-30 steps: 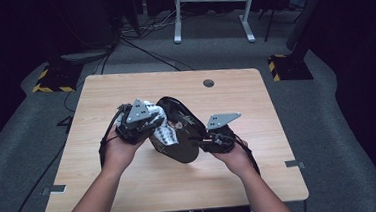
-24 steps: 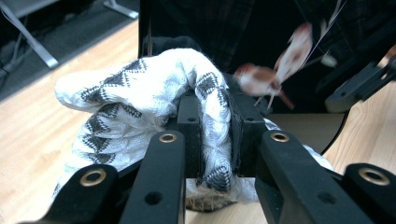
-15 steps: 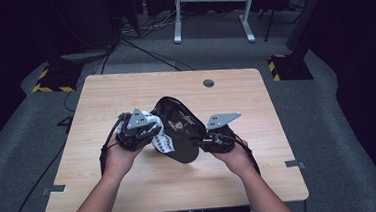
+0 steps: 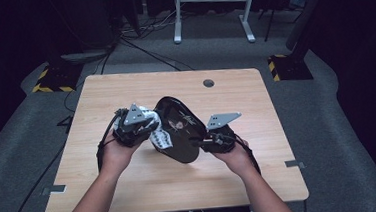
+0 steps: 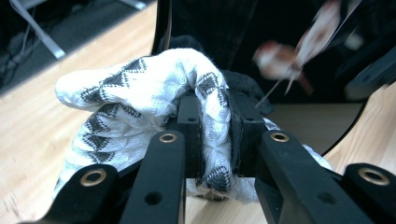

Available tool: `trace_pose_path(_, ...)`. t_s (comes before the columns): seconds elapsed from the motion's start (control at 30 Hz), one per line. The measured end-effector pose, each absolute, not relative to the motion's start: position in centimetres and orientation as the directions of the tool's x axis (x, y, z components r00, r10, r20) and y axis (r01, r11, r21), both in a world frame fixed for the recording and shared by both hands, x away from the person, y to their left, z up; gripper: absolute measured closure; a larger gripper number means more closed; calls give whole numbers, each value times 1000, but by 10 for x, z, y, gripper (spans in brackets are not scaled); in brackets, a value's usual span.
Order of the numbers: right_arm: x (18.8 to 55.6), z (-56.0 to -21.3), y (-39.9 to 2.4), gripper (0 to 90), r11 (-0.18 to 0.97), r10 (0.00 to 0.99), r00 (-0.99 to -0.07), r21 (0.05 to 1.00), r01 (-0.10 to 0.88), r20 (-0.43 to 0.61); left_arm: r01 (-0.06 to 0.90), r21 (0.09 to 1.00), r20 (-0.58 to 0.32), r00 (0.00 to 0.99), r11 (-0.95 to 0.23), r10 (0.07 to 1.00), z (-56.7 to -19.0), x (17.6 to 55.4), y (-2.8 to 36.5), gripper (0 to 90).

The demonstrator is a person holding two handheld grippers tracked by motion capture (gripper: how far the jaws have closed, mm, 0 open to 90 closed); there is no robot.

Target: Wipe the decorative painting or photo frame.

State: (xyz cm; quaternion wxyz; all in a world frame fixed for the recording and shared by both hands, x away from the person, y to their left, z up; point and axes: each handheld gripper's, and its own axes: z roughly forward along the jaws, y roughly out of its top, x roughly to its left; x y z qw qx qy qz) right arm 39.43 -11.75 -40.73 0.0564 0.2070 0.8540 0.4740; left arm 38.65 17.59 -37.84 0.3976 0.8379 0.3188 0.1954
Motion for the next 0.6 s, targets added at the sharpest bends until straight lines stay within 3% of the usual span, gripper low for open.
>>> trace_pose_path(0.3, 395, -407, -118, 771, 463, 406, -908, 834, 301, 103, 423, 766, 49, 712, -484, 701, -398, 390, 182, 778)
trace_pose_path(0.6, 393, -407, -117, 773, 471, 410, -908, 833, 292, 87, 361, 778, 120, 718, -514, 686, -367, 389, 175, 777)
